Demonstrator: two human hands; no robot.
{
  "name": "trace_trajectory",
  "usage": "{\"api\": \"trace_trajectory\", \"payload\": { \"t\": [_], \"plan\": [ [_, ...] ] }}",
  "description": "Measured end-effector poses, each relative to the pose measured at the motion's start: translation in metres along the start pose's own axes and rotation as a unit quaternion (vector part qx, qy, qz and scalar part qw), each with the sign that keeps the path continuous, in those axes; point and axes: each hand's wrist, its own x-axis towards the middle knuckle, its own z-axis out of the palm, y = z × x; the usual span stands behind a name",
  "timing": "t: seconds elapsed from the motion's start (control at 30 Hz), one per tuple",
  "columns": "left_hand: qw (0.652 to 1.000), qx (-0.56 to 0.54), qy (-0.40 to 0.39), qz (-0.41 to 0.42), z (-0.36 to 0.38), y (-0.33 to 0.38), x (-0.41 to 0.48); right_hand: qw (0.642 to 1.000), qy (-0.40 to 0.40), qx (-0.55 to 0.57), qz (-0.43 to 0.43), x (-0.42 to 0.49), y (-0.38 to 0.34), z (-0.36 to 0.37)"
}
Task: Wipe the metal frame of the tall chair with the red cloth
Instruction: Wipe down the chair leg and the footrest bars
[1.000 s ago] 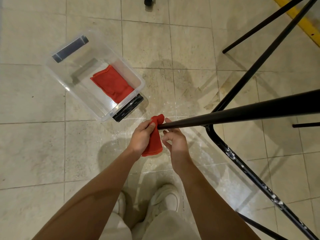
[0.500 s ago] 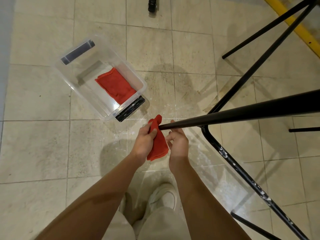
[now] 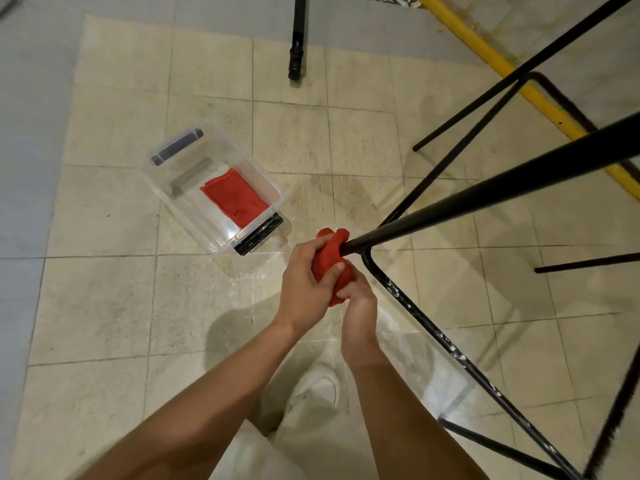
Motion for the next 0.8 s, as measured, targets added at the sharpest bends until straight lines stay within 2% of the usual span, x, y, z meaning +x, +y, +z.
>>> {"api": "trace_trajectory", "payload": {
  "t": [0.2,0.37,0.53,0.7,0.8],
  "plan": [
    [0.996,0.037,0.003,0.075,-0.001,0.017,-0.003,0.999,0.003,0.038,-0.026,-0.005,-0.013,-0.004],
    [0.996,0.029,-0.026,0.075,0.000,0.012,0.001,0.999,0.002,0.052,-0.003,-0.004,-0.018,-0.005],
    [0.995,-0.034,-0.088,-0.032,-0.009,0.000,0.012,0.998,0.008,0.054,0.029,0.006,-0.019,-0.006],
    [0.977,-0.117,-0.113,-0.136,-0.012,-0.019,0.025,0.999,0.015,0.030,0.026,0.021,-0.008,0.000],
    [0.970,-0.120,-0.121,-0.175,-0.011,-0.028,0.028,0.999,0.018,0.025,0.030,0.026,-0.003,0.002]
  ]
}}
